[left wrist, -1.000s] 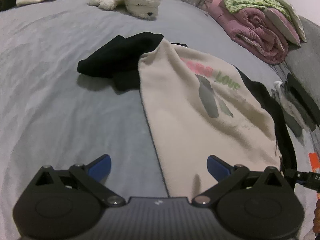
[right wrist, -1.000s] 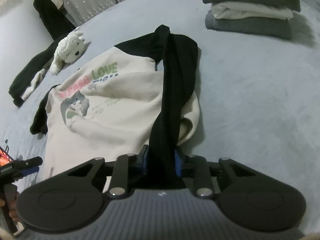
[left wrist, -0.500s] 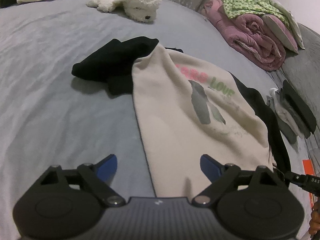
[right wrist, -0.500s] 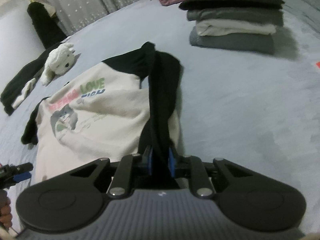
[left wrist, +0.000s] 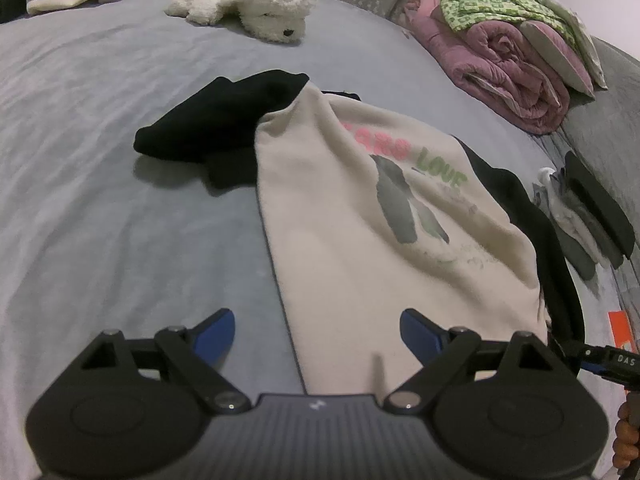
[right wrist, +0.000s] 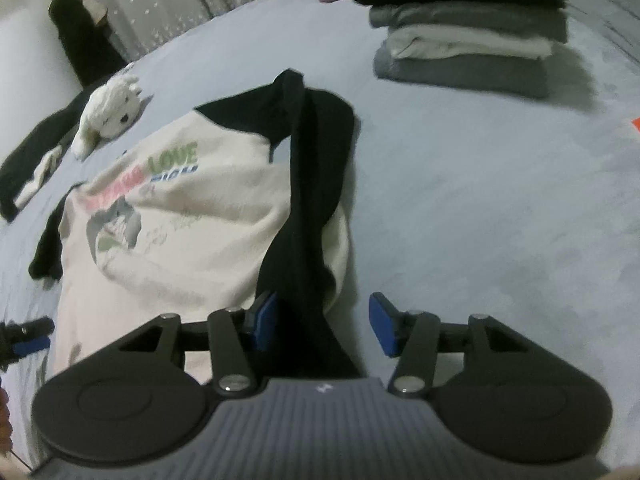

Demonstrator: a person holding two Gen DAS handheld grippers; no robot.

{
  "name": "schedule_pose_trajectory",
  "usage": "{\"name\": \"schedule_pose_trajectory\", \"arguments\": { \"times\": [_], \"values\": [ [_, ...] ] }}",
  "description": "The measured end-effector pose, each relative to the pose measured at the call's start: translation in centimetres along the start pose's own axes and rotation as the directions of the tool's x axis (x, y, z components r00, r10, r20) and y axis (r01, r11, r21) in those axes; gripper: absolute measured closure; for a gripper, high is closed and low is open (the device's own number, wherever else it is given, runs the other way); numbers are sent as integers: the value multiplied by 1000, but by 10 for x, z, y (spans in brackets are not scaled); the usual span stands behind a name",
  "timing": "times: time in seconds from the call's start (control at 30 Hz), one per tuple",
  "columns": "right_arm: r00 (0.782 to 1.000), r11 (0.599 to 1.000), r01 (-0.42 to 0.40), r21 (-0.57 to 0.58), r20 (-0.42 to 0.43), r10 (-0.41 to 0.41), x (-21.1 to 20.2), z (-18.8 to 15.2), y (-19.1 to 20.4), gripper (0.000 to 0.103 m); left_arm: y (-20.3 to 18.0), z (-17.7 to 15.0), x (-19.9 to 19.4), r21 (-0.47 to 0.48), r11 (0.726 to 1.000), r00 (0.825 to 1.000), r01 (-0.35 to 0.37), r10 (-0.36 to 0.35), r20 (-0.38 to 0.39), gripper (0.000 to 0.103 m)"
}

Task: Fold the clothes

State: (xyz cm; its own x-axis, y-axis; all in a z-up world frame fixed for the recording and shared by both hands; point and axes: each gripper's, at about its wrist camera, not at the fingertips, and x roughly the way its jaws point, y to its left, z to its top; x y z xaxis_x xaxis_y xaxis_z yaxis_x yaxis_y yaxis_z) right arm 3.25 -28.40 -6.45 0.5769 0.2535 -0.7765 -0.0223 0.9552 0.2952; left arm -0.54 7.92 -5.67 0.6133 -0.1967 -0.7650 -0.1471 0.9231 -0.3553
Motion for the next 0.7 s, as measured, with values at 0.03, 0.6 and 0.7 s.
{"name": "schedule_pose_trajectory", "arguments": {
  "times": [0.03,0.6,0.7],
  "values": [
    [1000,1000,-2,-9,-4,2,2,-1,1,54,-1,0,1,3,1000,1000,-1,1,-1,13],
    [927,936,332,-119,226,-300,-14,28,-15,96,-2,0,3,19,1000,1000,-13,13,-2,13],
    [900,918,387,-86,250,-356,-11,38,-31,96,-2,0,3,19,1000,1000,-13,13,-3,13]
  ]
}}
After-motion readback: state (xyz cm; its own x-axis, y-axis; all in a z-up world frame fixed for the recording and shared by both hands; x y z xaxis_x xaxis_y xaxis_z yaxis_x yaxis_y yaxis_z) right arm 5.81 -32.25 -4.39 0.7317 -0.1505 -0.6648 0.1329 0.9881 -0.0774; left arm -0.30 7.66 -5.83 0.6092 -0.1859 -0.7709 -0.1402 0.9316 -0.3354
